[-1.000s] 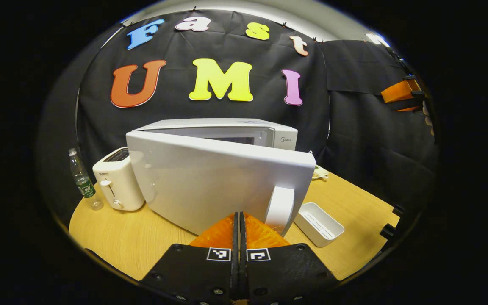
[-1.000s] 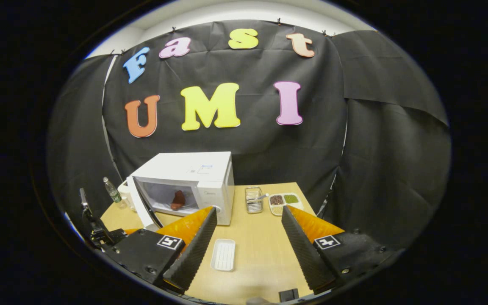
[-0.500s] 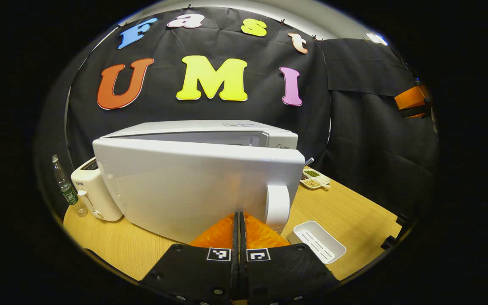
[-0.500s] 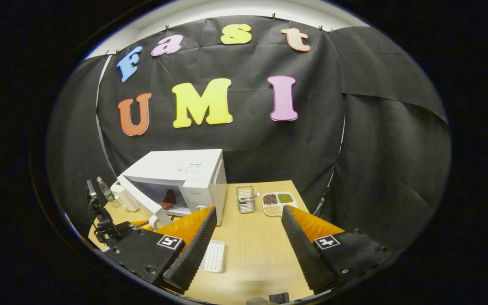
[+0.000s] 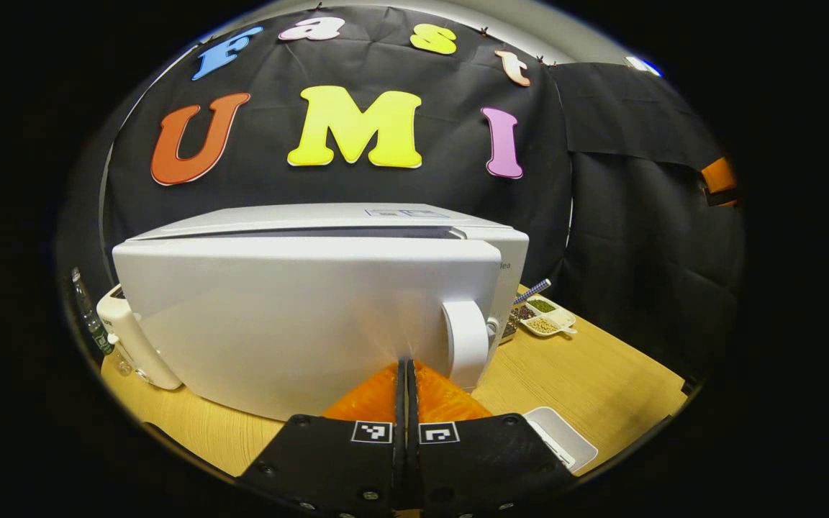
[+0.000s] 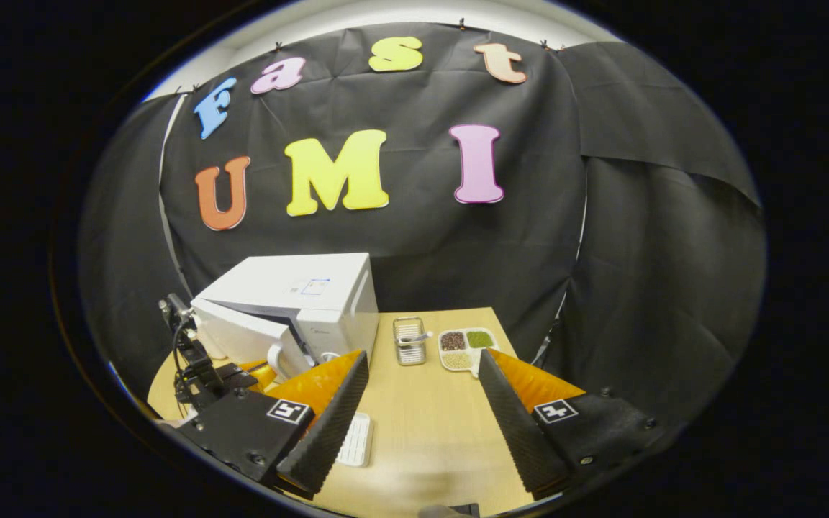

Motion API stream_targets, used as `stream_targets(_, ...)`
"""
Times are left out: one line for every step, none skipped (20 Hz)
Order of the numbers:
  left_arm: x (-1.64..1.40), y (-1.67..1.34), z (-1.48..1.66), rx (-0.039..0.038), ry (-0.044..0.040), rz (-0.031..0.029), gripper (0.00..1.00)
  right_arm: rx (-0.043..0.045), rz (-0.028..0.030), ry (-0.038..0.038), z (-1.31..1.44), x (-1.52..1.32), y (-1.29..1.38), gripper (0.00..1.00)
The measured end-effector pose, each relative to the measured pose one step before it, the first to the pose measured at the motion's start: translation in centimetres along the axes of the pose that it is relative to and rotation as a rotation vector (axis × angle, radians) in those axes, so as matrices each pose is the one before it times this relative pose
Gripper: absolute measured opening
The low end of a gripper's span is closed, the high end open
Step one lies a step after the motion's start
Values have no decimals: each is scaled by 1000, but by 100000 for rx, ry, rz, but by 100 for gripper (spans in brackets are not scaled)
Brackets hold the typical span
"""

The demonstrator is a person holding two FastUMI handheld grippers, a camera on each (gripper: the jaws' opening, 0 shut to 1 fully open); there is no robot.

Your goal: Open the microwave oven with the left hand, put the food in, and close the microwave oven.

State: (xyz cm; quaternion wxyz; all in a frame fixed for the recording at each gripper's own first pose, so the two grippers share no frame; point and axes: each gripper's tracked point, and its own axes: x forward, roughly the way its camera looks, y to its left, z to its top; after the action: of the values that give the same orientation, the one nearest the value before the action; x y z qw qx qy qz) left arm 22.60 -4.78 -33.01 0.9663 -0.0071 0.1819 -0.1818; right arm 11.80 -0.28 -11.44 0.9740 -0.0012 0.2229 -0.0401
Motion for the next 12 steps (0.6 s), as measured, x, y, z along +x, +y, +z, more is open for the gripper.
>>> stream_targets(465, -9, 244, 406, -442, 126, 0, 169, -195, 246, 9, 256, -119, 92)
stream_targets(509, 102, 146, -60, 98, 62, 0, 138, -178, 299, -23, 128, -50, 92)
stream_targets(551, 104, 160, -206, -330, -49, 0, 255, -238, -12, 40, 100, -115, 92)
stream_targets(580, 17, 121, -154, 368, 14, 0, 148, -239, 163, -25, 68, -51, 92)
stream_targets(377, 67, 113, 83, 651, 309, 0, -56, -246, 214, -75, 182, -87, 92)
stream_targets(242, 41, 52, -658, -431, -257, 0, 453, -444, -90, 35, 69, -110, 92)
stream_targets(-51, -38, -107, -1202, 210, -624, 0, 583, -472, 4, -12, -14, -103, 92)
stream_targets(34, 25, 90, -977, -130, -764, 0, 622, -127, 190, -80, 60, 9, 92)
stream_targets(-28, -181, -104, 181, 244, -361, 0, 398, -96, 329, -213, 156, 94, 92)
stream_targets(109, -15, -114, 319, 338, -15, 0, 205, -91, 484, -125, -8, -6, 92)
stream_targets(168, 47, -93, 417, 198, 274, 0, 316, 55, -265, 38, 53, 137, 92)
stream_targets(404, 78, 96, 160, -279, 746, 0, 135, -21, 311, 55, 125, 171, 92)
